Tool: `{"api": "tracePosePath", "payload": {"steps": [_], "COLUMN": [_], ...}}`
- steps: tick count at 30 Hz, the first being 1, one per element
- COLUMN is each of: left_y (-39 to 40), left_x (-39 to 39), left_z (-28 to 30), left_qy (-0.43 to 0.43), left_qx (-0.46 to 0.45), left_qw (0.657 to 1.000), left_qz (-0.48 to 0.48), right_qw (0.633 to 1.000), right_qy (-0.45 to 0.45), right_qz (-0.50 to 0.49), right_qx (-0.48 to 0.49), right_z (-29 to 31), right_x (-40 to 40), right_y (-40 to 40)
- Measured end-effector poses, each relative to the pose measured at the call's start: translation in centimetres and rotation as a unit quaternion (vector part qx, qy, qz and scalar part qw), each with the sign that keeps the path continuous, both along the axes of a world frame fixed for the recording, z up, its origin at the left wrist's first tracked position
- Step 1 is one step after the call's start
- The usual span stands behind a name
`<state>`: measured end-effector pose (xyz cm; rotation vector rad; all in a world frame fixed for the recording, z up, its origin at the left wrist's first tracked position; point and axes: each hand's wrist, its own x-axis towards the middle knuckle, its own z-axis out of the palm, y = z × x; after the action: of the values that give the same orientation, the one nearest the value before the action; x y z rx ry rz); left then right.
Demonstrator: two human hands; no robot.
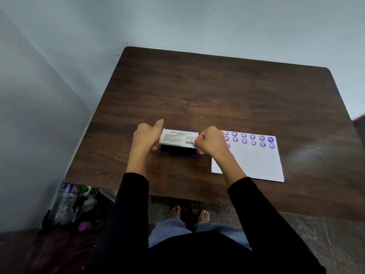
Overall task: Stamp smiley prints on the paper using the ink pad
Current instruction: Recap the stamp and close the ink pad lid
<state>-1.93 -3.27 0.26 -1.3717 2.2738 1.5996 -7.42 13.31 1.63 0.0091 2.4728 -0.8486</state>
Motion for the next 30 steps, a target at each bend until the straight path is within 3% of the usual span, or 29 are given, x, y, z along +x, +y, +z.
{"api": "tracePosePath", "payload": {"steps": [17,24,30], "left_y": [0.9,0.5,1.6], "left_x": [0.3,0.0,-1.1], "left_z": [-0.7,-0.1,0.5], "left_qy": [-0.075,-0.049,-0.021], "left_qx": [-0.026,-0.070,-0.100], "left_qw": [0.997,0.996,0.992], "left_qz": [-0.024,-0.030,-0.073], "right_qw": [0.992,0.990,0.987], "right_qy": [0.054,0.144,0.130], "right_qz": [0.073,-0.013,0.091], "right_qx": [0.086,0.007,0.032], "right_z": [-2.1,0.1,-1.5], "right_x": [1.5,-1.4,-1.4], "right_y": [-0.9,1.5,2.7]}}
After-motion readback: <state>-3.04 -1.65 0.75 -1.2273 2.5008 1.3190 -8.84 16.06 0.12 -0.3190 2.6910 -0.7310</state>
